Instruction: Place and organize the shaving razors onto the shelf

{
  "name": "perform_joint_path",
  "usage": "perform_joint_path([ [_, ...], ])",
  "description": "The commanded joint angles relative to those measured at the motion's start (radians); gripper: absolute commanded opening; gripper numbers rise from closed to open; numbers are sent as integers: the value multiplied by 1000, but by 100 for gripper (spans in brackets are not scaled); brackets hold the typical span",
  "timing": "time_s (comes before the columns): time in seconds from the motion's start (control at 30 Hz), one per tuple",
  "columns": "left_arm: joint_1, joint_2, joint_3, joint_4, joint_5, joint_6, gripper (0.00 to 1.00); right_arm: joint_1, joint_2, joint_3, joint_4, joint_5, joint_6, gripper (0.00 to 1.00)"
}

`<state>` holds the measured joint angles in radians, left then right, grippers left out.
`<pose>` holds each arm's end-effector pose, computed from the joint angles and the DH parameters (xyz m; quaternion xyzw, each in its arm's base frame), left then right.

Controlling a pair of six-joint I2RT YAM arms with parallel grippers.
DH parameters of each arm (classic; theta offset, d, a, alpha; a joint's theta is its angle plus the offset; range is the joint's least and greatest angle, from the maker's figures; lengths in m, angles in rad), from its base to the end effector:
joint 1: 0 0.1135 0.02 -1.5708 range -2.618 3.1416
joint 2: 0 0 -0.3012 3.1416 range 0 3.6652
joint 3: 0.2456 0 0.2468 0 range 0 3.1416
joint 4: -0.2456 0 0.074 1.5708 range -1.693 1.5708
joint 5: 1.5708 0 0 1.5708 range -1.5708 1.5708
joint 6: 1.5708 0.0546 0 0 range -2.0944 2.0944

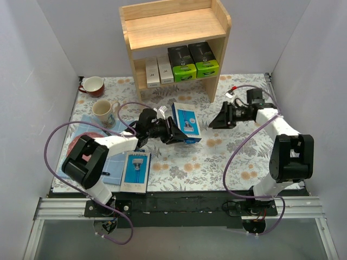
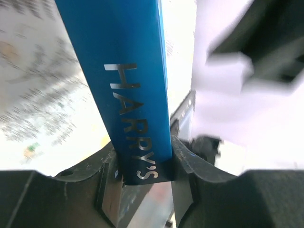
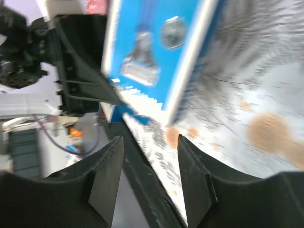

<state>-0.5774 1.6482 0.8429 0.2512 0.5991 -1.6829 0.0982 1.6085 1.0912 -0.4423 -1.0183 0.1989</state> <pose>0.2796 -0.2189 0.2201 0.3160 -0.7858 0.5306 0.0348 0.3219 0.0784 0.2642 -0.1045 0.8390 0.4986 0.1910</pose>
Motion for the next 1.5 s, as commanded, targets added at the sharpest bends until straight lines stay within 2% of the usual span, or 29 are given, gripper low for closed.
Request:
perform_joint_path([
  [0.0, -4, -163, -42, 60, 135, 101, 1, -133, -22, 99, -423, 73, -352, 57],
  [0.2, 5, -323, 13, -76, 272, 251, 0, -187, -41, 116, -404, 193, -398, 57],
  [0.37, 65, -383, 240, -280, 337, 371, 0, -190, -53, 115, -383, 244, -426, 58],
  [0.47, 132, -380, 387, -371, 359, 373, 0, -190, -59, 119, -362, 256, -423, 58],
  [0.6, 267, -311, 545, -409, 454, 271, 0, -187, -71, 133, -335, 236, -401, 58],
  [0.67, 368, -231, 616, -330, 554, 162, 0, -169, -85, 145, -332, 209, -398, 58],
  [0.73, 442, -139, 678, -259, 588, 33, 0, -144, -96, 168, -340, 198, -409, 58],
  [0.87, 462, -35, 850, -235, 579, 22, 0, -33, -136, 200, -339, 199, -420, 58],
  [1.03, 462, 54, 1019, -305, 509, 0, 0, 44, -140, 277, -354, 199, -418, 58],
  [1.13, 465, 91, 1079, -342, 482, -4, 5, 112, -102, 402, -366, 195, -433, 57],
  [1.17, 467, 96, 1087, -345, 476, -6, 6, 157, -75, 500, -372, 204, -447, 57],
  [1.27, 467, 104, 1105, -356, 464, -14, 20, 250, -1, 654, -389, 240, -469, 54],
  [1.33, 467, 98, 1107, -363, 456, 2, 26, 288, 63, 812, -391, 276, -469, 50],
  [1.4, 470, 93, 1107, -392, 441, 18, 29, 336, 111, 982, -398, 293, -470, 46],
  [1.47, 472, 82, 1090, -401, 438, 25, 29, 374, 174, 1068, -372, 313, -458, 41],
])
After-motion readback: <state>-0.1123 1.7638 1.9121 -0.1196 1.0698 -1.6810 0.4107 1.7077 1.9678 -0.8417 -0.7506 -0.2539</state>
